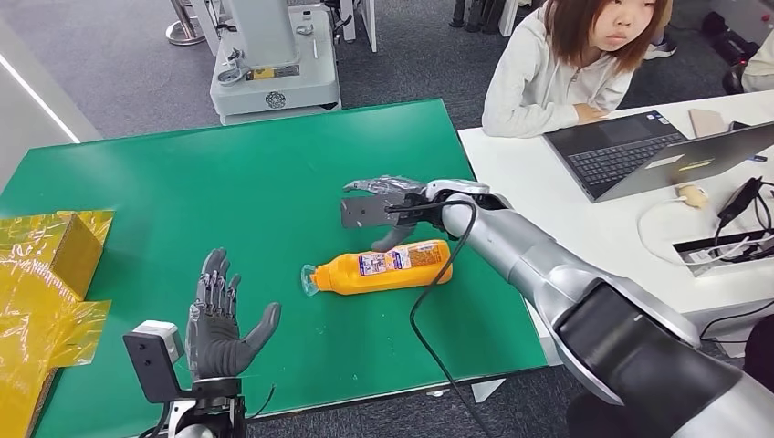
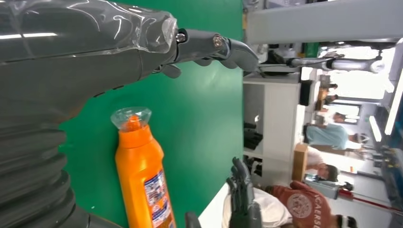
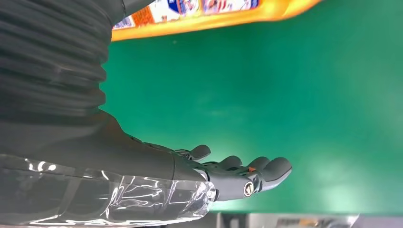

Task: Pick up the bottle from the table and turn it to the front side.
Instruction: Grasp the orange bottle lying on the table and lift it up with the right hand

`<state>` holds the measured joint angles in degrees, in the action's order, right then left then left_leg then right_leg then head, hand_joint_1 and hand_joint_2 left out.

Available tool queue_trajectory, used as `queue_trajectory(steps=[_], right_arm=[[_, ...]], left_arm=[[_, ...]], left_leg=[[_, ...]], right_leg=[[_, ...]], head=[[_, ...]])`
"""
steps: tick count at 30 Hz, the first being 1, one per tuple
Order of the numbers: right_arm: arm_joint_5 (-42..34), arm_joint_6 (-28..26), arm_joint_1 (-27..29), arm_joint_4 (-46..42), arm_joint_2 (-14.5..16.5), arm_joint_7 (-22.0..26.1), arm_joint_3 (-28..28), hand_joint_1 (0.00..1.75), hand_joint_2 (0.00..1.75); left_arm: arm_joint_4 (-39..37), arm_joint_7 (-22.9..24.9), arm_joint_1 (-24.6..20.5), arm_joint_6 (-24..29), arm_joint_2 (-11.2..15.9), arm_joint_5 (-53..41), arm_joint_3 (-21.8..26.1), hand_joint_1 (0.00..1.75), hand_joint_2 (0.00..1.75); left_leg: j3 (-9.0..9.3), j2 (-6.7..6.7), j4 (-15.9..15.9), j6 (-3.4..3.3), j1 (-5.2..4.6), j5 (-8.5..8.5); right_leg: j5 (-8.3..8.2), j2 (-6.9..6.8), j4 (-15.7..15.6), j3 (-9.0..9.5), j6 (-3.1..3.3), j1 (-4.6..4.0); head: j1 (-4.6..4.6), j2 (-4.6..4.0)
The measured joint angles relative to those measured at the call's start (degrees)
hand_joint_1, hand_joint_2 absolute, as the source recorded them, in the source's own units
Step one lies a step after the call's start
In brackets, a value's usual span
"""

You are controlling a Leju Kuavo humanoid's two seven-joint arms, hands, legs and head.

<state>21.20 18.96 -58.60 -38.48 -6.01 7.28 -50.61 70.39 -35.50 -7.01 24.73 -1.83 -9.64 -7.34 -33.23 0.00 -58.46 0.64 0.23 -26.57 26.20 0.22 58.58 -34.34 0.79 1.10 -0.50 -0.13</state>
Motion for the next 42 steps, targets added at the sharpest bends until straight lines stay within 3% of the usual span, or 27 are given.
queue_trajectory(steps=[7, 18, 42], right_arm=[[-1.00, 5.52, -2.49, 0.86, 0.41, -1.52, -4.76, 0.00, 1.75], [-1.40, 7.67, -3.26, 1.84, 0.17, -2.85, -9.94, 0.00, 1.75], [-2.16, 8.99, -1.73, 1.27, -5.53, -7.49, -16.90, 0.00, 1.75]], left_arm=[[0.01, 1.25, 0.01, -0.98, 0.41, 0.94, 0.02, 0.00, 1.75], [0.01, 2.21, 0.01, -2.06, 0.54, 0.77, 0.02, 0.00, 1.75], [-0.01, 2.91, -0.39, -3.72, 0.08, 0.29, 0.02, 0.00, 1.75]], left_leg=[[0.00, 0.00, 0.00, 0.00, 0.00, 0.00], [0.02, 0.00, -0.01, 0.00, 0.00, 0.00], [0.02, 0.01, -0.04, 0.00, -0.01, 0.00]], right_leg=[[0.00, 0.00, -0.01, 0.00, 0.00, 0.00], [0.00, 0.00, -0.02, -0.02, 0.00, 0.00], [0.00, 0.03, -0.02, -0.03, 0.00, 0.00]], head=[[-0.01, 0.00], [0.00, 0.00], [-0.01, 0.00]])
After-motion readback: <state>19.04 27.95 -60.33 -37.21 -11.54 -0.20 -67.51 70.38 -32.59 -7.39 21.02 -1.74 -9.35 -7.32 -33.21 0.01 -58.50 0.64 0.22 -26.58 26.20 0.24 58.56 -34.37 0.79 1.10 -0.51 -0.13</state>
